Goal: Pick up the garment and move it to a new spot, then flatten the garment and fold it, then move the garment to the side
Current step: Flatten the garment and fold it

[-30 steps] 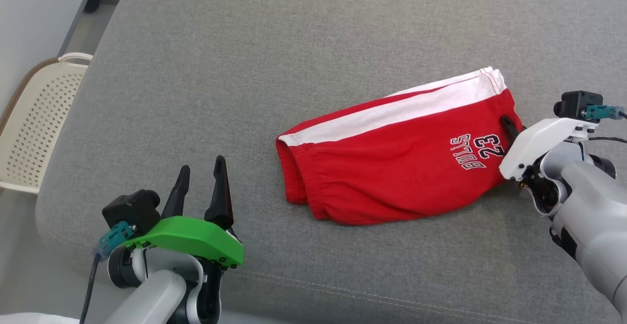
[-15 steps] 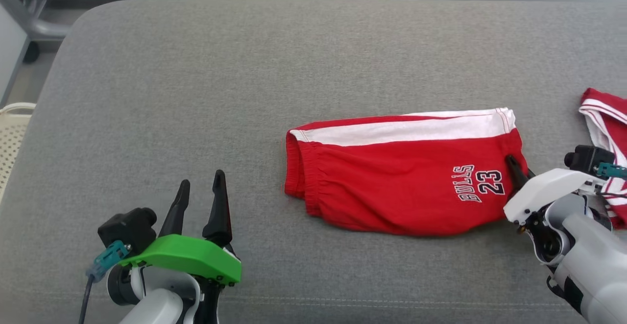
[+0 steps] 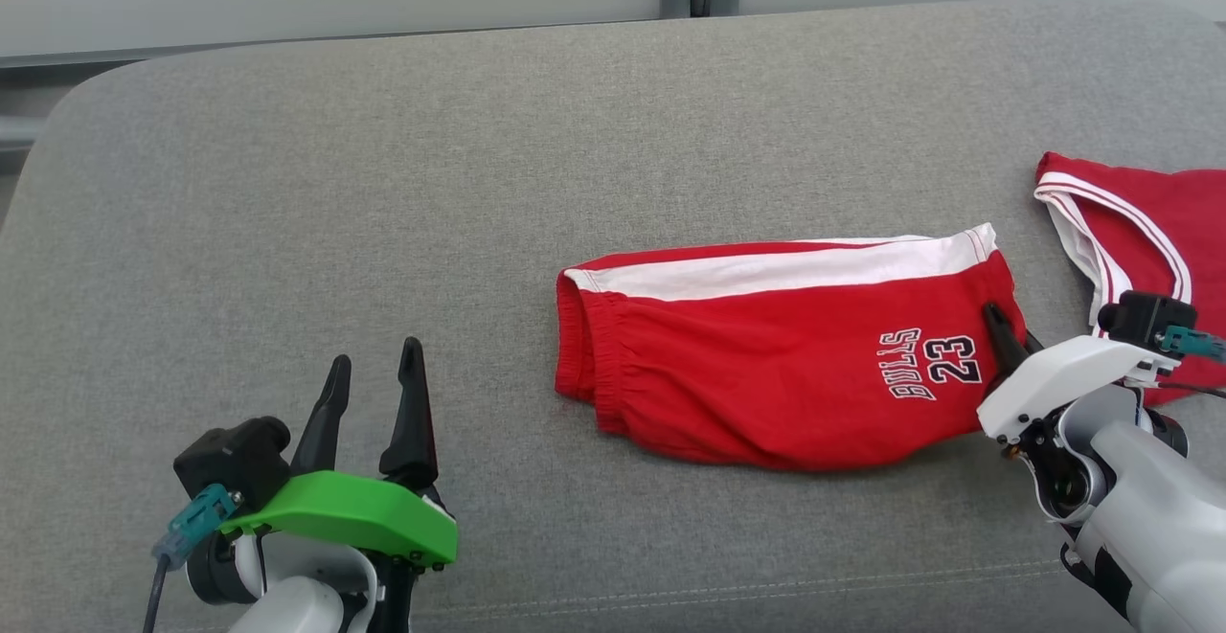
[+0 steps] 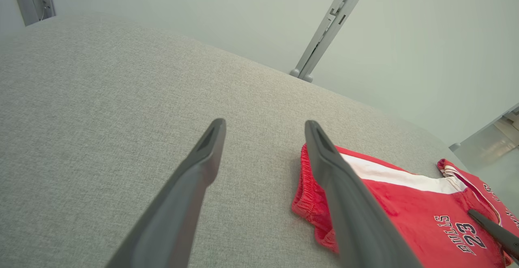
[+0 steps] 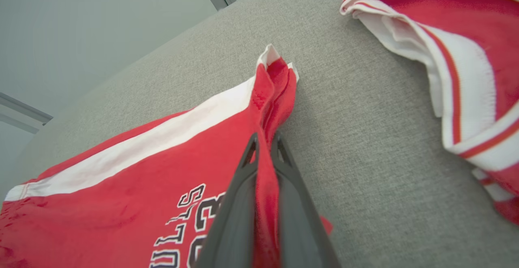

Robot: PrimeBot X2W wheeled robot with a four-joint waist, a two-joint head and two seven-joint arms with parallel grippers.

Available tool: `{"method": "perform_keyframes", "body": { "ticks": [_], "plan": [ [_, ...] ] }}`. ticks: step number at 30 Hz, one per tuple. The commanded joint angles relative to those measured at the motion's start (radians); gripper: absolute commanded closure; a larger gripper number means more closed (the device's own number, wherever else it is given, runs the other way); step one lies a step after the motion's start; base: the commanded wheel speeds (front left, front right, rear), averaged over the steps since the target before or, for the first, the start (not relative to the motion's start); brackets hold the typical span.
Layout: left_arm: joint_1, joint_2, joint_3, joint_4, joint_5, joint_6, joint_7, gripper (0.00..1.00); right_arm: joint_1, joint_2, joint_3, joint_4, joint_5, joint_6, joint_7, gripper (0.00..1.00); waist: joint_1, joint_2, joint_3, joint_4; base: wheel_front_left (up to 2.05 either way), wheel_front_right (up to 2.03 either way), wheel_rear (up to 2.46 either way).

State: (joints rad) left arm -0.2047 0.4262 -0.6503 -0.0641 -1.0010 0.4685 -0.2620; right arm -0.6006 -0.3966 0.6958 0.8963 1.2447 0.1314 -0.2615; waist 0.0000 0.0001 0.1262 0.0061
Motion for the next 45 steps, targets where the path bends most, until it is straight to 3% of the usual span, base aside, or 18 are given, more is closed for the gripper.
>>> {"method": "perform_keyframes", "body": {
  "ticks": [1, 11, 21, 29, 40, 42, 43, 44, 45],
  "plan": [
    [0.003, 0.005, 0.000, -0.001, 0.004, 0.004, 0.000, 0.00, -0.010, -0.001, -0.009, 0.002, -0.013, -0.002, -0.004, 1.00, 0.0000, -0.0001, -0.003, 0.009, 0.00, 0.00, 0.00],
    [0.034, -0.015, 0.013, 0.007, -0.009, -0.005, -0.002, 0.00, -0.026, 0.021, -0.019, -0.082, -0.116, -0.001, -0.005, 1.00, 0.0000, -0.0001, -0.043, 0.061, 0.00, 0.00, 0.00],
    [0.052, -0.025, 0.014, 0.000, -0.010, -0.011, -0.001, 0.00, -0.085, 0.161, 0.010, -0.109, -0.235, -0.001, 0.029, 1.00, 0.0000, -0.0001, -0.075, 0.118, 0.00, 0.00, 0.00],
    [0.055, -0.031, 0.012, 0.000, -0.008, -0.018, 0.002, 0.00, -0.072, 0.270, 0.014, -0.059, -0.308, -0.001, 0.061, 1.00, 0.0000, -0.0001, -0.070, 0.173, 0.00, 0.00, 0.00],
    [0.040, -0.045, 0.001, 0.019, -0.003, -0.030, 0.003, 0.00, -0.078, 0.327, 0.032, 0.069, -0.382, -0.001, 0.075, 1.00, 0.0000, -0.0001, -0.061, 0.220, 0.00, 0.00, 0.00],
    [0.040, -0.046, 0.000, 0.021, -0.004, -0.031, 0.003, 0.00, -0.085, 0.333, 0.039, 0.089, -0.398, -0.001, 0.072, 0.56, 0.0000, -0.0001, -0.062, 0.222, 0.00, 0.00, 0.00],
    [0.042, -0.047, 0.000, 0.023, -0.005, -0.031, 0.003, 0.00, -0.089, 0.335, 0.044, 0.099, -0.408, -0.001, 0.068, 0.23, 0.0000, -0.0001, -0.063, 0.222, 0.00, 0.00, 0.00],
    [0.043, -0.047, -0.001, 0.024, -0.006, -0.030, 0.003, 0.00, -0.095, 0.336, 0.048, 0.109, -0.420, -0.001, 0.063, 0.00, 0.0000, -0.0001, -0.064, 0.222, 0.00, 0.00, 0.00],
    [0.045, -0.048, -0.001, 0.026, -0.007, -0.031, 0.003, 0.00, -0.101, 0.338, 0.053, 0.119, -0.432, -0.001, 0.060, 0.00, 0.0000, -0.0001, -0.065, 0.221, 0.00, 0.00, 0.00]
  ]
}}
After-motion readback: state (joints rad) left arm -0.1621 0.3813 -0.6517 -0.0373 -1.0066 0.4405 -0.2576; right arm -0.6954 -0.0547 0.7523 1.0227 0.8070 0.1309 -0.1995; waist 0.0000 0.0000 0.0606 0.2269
